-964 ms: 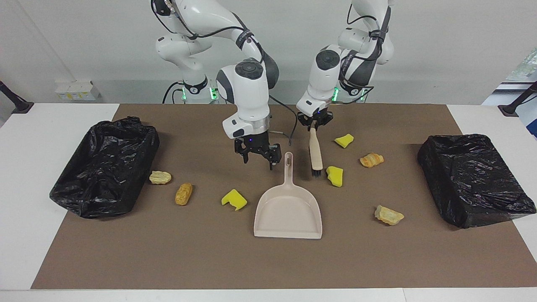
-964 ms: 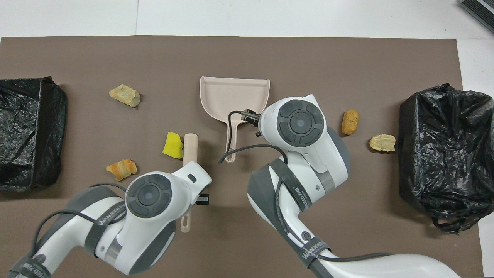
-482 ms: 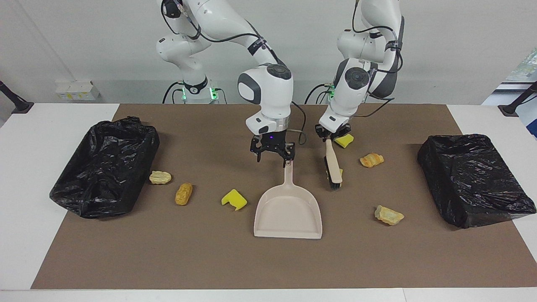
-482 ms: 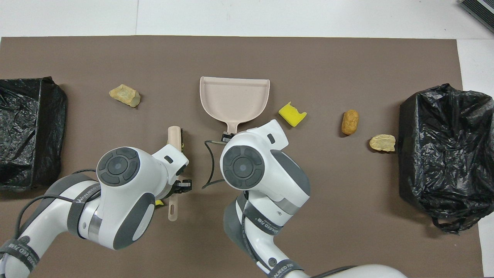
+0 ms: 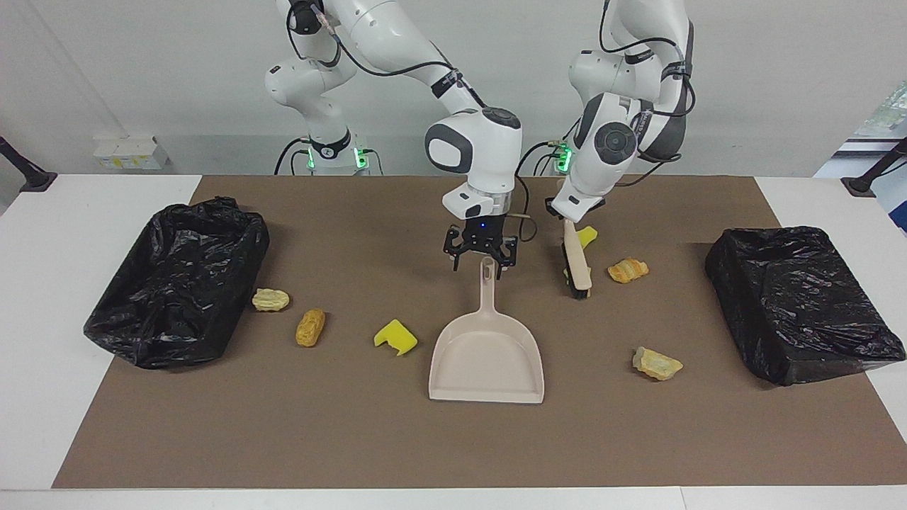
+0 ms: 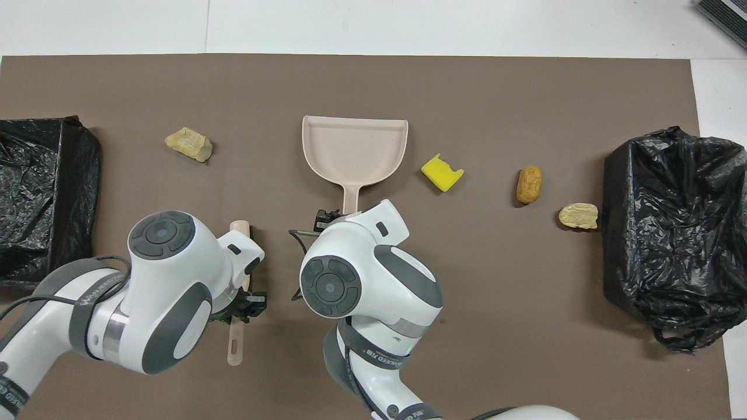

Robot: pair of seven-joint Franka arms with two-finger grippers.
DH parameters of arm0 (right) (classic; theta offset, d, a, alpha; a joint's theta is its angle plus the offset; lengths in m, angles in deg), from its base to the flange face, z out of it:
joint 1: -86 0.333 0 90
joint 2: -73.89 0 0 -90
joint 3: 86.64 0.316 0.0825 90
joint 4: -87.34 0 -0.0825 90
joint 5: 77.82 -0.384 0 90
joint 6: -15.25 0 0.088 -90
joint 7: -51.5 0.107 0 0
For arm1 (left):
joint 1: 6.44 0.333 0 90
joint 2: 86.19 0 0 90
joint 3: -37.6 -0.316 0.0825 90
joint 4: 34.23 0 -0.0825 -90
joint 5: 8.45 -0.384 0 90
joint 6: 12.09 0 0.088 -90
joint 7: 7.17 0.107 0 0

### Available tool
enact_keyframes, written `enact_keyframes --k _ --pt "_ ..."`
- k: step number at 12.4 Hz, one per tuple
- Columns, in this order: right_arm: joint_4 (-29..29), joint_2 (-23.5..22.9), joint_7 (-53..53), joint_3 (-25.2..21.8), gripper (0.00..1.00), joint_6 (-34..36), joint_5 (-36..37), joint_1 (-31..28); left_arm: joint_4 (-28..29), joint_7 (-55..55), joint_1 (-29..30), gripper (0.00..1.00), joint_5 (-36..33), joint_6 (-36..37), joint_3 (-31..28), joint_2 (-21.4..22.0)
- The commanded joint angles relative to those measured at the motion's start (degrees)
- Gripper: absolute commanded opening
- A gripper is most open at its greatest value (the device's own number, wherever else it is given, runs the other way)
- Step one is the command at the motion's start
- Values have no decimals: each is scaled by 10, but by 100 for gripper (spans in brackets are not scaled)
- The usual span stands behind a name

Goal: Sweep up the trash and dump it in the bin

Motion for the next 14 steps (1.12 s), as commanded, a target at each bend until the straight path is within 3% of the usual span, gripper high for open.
enact_keyframes --k 1,3,5,8,12,14 --pt "-8 -4 -25 0 100 -35 20 -4 5 7 38 0 9 61 7 40" --pt "-9 -4 -62 0 100 -36 18 -7 -7 12 54 0 8 61 6 65" --pt "-11 -4 -88 1 100 -27 11 -7 -28 62 58 0 3 48 5 64" --pt "-11 -4 -101 5 86 -22 8 -7 -30 167 95 0 -13 28 6 57" --pt "-3 -4 -103 5 74 -3 -31 10 -29 196 98 0 -12 50 6 62" --pt "-4 -6 -120 5 58 -3 -30 9 -25 218 117 0 13 45 5 62"
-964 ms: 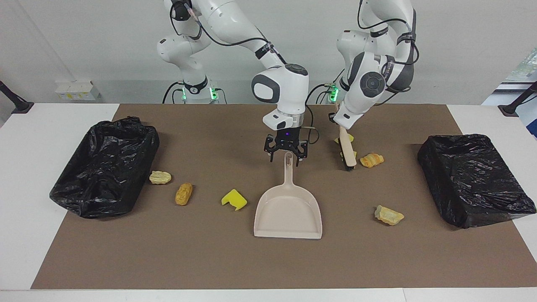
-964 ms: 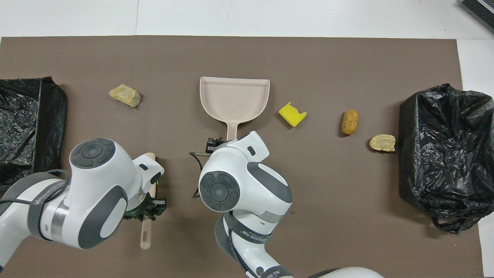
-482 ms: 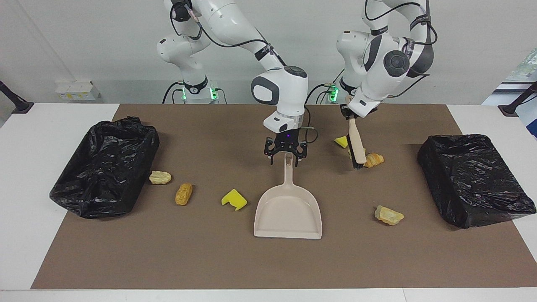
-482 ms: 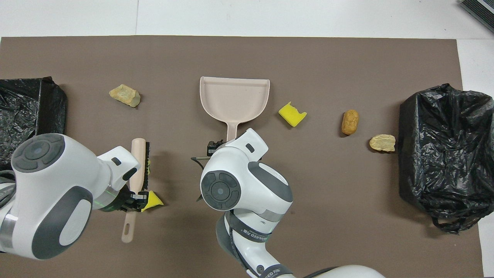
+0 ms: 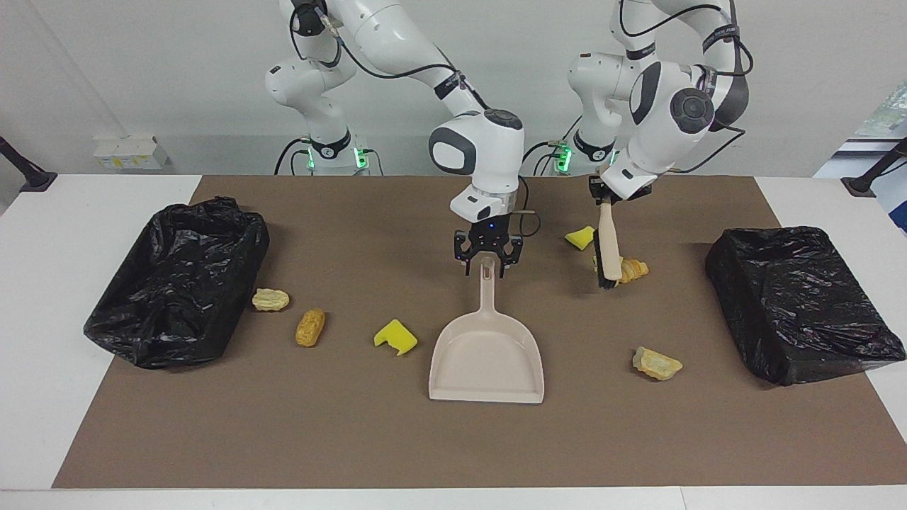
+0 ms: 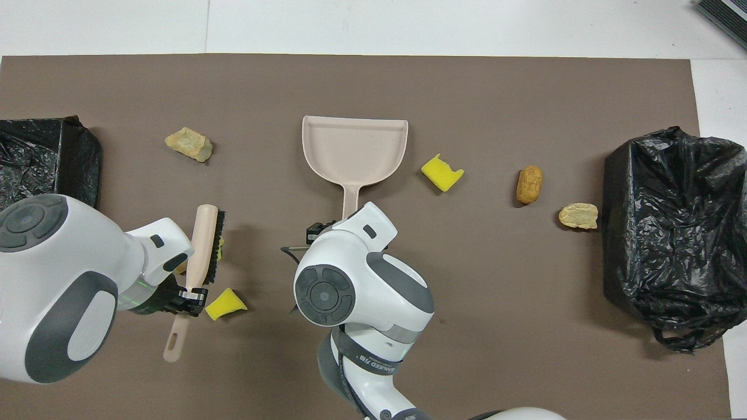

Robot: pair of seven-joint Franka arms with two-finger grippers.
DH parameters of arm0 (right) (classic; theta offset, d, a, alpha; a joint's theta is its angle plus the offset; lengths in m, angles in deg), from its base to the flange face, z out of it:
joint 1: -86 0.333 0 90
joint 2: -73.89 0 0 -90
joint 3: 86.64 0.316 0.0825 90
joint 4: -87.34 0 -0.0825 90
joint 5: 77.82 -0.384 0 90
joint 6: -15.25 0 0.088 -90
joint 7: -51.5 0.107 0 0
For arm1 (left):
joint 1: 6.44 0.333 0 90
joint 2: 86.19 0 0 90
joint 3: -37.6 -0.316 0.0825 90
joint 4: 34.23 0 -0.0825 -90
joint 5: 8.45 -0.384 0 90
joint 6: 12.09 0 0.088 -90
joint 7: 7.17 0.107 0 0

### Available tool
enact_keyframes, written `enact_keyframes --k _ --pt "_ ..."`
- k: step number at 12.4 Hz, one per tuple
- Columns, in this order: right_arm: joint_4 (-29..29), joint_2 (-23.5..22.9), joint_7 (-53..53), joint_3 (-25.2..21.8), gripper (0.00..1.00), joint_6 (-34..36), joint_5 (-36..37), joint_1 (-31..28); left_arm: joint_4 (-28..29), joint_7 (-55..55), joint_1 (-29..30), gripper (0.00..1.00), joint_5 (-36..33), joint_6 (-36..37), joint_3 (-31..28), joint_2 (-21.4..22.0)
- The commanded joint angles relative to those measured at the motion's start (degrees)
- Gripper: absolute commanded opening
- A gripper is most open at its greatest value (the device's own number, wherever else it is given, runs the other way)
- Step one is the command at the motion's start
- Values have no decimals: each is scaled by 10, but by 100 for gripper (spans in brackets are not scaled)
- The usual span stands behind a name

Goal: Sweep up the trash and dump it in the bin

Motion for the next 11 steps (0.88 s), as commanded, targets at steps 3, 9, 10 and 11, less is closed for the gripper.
enact_keyframes --k 3,9,10,11 --pt "2 -2 -36 1 20 4 -13 -4 37 157 65 0 87 -6 6 -4" --pt "2 0 -62 0 0 18 -7 -3 41 310 133 0 184 -21 6 -60" --pt "6 3 -69 0 0 30 -4 -5 38 313 147 0 191 -19 6 -66" --pt "6 10 -83 -2 0 38 -3 -6 36 314 152 0 192 -17 6 -74"
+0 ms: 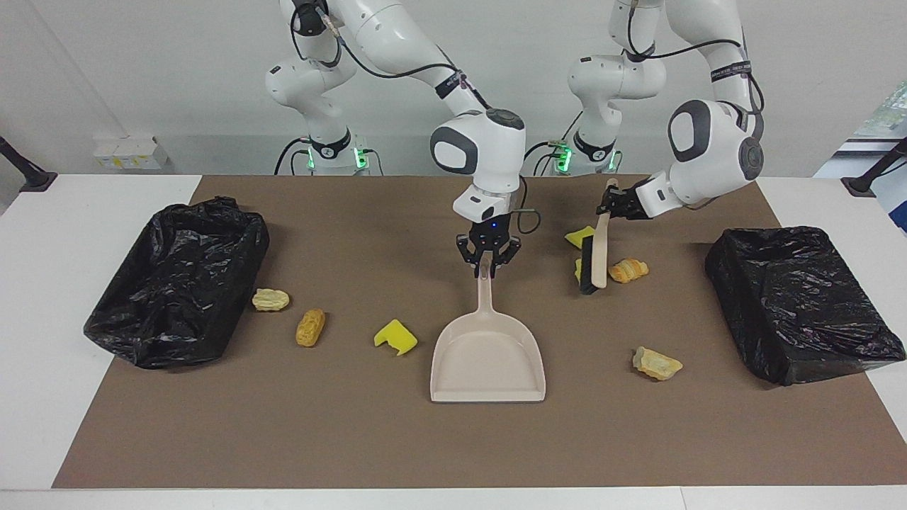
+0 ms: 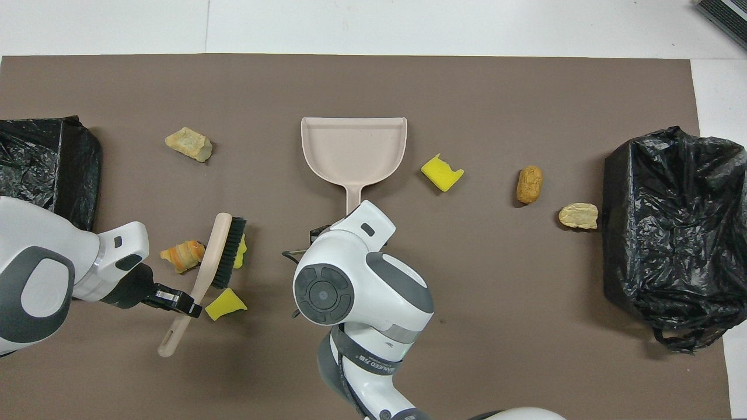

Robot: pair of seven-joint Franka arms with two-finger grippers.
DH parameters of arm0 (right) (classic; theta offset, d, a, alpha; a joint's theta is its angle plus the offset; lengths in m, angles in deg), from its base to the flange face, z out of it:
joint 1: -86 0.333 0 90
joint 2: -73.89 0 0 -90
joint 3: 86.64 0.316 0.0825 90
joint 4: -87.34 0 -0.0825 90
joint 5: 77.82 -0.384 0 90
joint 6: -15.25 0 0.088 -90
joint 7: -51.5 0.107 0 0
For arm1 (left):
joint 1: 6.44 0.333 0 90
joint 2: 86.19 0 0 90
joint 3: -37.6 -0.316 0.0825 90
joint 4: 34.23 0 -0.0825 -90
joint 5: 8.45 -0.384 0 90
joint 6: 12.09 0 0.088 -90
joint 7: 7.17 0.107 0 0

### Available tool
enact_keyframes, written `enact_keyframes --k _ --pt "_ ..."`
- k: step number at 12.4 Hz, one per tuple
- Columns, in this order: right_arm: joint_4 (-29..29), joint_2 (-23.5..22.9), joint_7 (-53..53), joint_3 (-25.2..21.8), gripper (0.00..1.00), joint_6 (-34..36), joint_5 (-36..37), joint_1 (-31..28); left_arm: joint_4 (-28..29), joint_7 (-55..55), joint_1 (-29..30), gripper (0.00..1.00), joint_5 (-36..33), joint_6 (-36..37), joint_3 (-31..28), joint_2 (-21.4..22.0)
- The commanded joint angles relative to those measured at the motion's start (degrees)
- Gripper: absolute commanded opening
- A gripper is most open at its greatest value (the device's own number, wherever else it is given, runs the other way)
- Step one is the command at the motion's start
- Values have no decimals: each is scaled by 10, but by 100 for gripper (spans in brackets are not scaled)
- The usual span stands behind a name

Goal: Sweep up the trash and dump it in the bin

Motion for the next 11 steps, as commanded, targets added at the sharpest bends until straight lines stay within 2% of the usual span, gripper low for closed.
enact_keyframes --k 1,3,7,9,11 --pt "1 28 -51 -1 0 39 -2 -12 -7 18 20 0 18 -4 7 -14" --pt "-2 64 -113 2 0 68 -3 -38 -38 17 26 0 20 -8 6 -34" --pt "-2 125 -332 3 0 145 -34 -96 -41 18 33 0 15 -73 8 -44" --pt "-3 131 -478 2 0 161 -67 -109 -53 18 37 0 13 -86 10 -53" --pt "-12 131 -619 2 0 167 -115 -126 -87 16 37 0 14 -60 9 -53"
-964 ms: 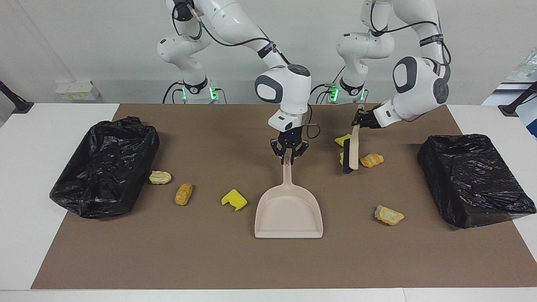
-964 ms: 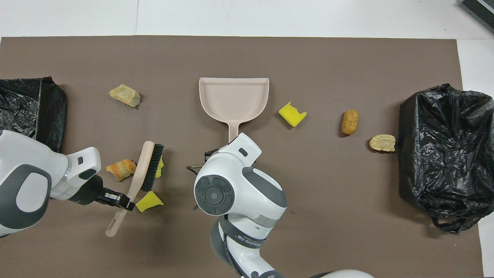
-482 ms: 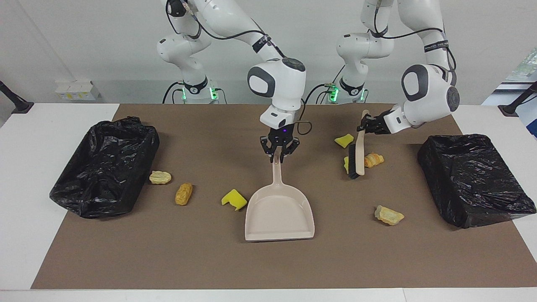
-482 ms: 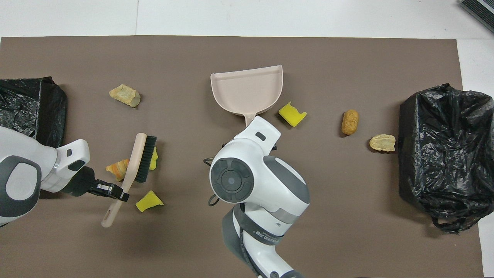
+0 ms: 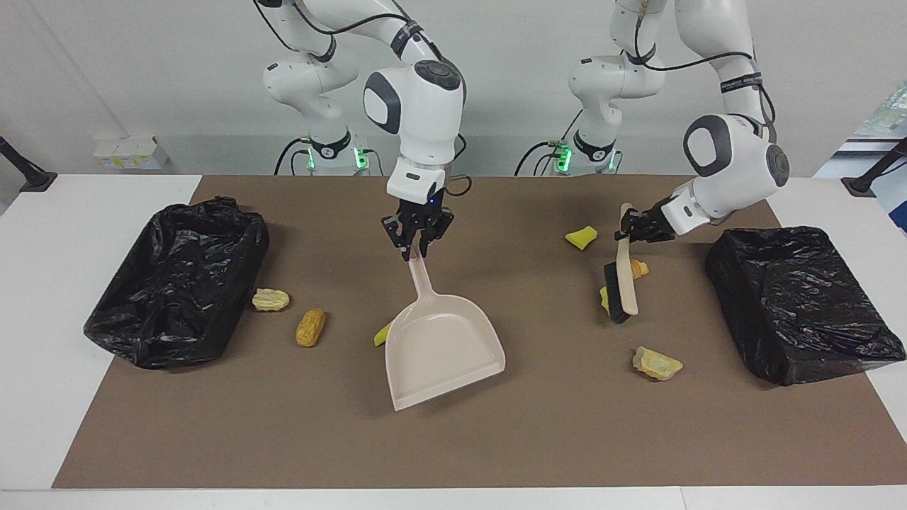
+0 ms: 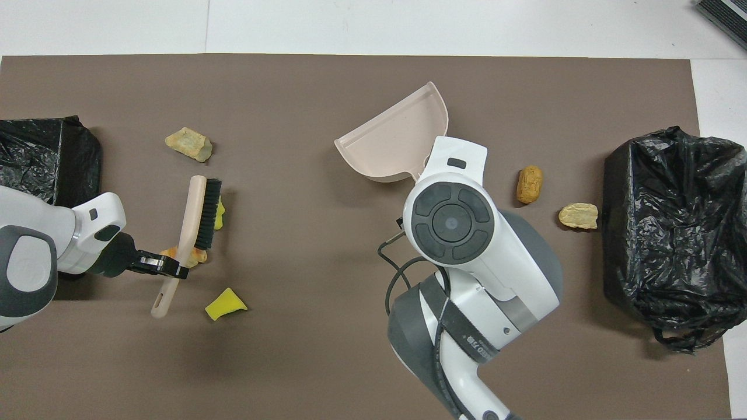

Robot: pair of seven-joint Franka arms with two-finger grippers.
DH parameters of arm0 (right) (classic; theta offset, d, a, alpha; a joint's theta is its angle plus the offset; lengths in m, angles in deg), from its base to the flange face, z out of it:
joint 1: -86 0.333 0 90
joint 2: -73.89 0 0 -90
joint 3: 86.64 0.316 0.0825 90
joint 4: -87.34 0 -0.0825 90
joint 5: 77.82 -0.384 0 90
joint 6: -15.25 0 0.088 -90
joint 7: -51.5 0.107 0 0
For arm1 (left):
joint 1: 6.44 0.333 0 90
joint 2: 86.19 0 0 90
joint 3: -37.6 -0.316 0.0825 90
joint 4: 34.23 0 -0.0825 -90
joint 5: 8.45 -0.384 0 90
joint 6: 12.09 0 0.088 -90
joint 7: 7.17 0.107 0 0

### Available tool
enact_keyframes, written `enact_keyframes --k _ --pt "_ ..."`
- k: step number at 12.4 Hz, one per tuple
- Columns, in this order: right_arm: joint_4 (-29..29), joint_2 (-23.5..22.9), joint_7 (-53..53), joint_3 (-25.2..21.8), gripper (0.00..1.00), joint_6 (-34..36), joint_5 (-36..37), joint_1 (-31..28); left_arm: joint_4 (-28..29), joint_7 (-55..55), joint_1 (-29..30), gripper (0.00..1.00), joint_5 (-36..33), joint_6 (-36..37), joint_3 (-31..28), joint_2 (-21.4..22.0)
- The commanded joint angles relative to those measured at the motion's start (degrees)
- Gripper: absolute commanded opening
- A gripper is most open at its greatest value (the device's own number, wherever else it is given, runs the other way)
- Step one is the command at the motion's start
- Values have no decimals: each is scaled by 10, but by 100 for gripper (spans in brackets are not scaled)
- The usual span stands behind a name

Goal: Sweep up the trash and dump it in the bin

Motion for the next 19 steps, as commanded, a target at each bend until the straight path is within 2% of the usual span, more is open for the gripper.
enact_keyframes --k 1,2,4,8,11,13,15,17,19 --pt "-18 8 -175 5 0 6 -44 -18 -39 1 11 0 6 27 11 2" --pt "-22 11 -234 5 0 13 -45 -19 -48 -13 8 0 6 24 13 11" --pt "-32 18 -327 5 0 24 -46 -19 -94 -29 -3 0 1 7 14 -7" --pt "-54 31 -485 5 0 47 -65 -32 -221 -27 -10 0 -93 -79 14 -118" --pt "-49 25 -617 5 0 63 -107 -65 -269 9 -6 0 -186 -181 14 -187" --pt "-49 24 -680 4 0 65 -110 -67 -304 26 -5 0 -225 -234 14 -230" --pt "-49 23 -733 5 0 60 -110 -71 -280 33 -8 0 -232 -218 14 -224" --pt "-49 24 -707 5 0 60 -100 -63 -219 52 -10 0 -232 -192 14 -190" --pt "-49 27 -705 5 0 65 -82 -51 -202 53 -21 0 -232 -86 14 -167"
